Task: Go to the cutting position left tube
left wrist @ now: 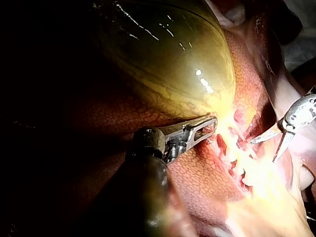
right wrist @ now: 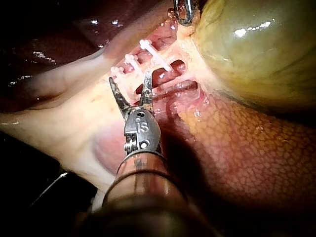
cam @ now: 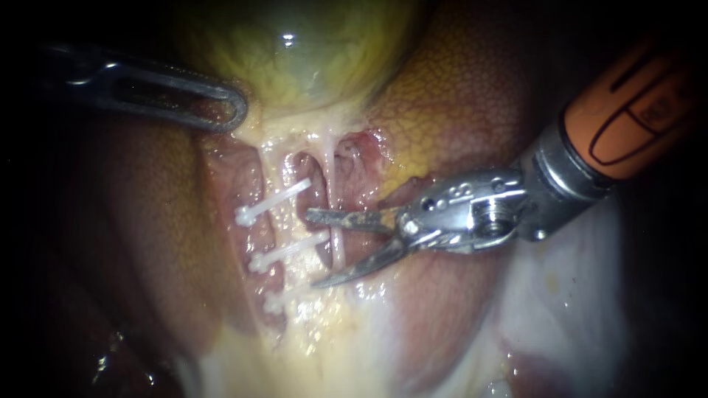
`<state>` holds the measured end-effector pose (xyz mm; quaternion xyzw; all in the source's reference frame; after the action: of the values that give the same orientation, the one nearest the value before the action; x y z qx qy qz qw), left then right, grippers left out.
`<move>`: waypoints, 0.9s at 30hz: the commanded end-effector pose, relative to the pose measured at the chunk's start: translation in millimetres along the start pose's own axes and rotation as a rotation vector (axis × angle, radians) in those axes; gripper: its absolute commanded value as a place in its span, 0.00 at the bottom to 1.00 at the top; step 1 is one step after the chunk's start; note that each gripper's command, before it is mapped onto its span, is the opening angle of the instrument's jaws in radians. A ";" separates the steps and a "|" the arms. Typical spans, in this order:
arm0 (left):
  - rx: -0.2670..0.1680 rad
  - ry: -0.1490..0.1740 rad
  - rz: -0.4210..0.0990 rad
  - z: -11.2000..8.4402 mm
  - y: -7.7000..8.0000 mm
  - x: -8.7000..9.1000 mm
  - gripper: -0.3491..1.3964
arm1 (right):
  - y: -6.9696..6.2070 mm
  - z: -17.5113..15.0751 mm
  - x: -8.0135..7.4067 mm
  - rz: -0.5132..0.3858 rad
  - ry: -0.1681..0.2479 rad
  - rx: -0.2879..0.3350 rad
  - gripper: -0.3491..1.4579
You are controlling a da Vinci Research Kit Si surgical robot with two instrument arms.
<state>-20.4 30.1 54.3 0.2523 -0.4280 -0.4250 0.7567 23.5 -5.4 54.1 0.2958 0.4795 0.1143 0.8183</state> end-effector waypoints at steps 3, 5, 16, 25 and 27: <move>0.000 0.000 0.000 0.0 0.0 0.0 0.00 | 0.6 0.0 -0.7 0.015 0.000 -0.001 0.90; 0.000 0.000 0.000 0.0 0.0 0.0 0.00 | 1.0 0.1 -1.1 0.018 0.000 -0.002 0.90; 0.000 0.000 0.000 0.0 0.0 0.0 0.00 | 3.6 1.5 -3.5 0.062 0.004 0.025 0.91; 0.000 0.000 0.000 0.0 0.0 0.0 0.00 | 6.1 1.7 -4.2 0.106 0.028 0.085 0.91; 0.000 0.000 0.000 0.0 0.0 0.0 0.00 | 6.6 1.8 -4.3 0.113 0.044 0.102 0.91</move>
<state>-20.3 30.1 54.3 0.2522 -0.4280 -0.4252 0.7566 23.4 -2.7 61.8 0.3652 0.4877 0.1435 0.7799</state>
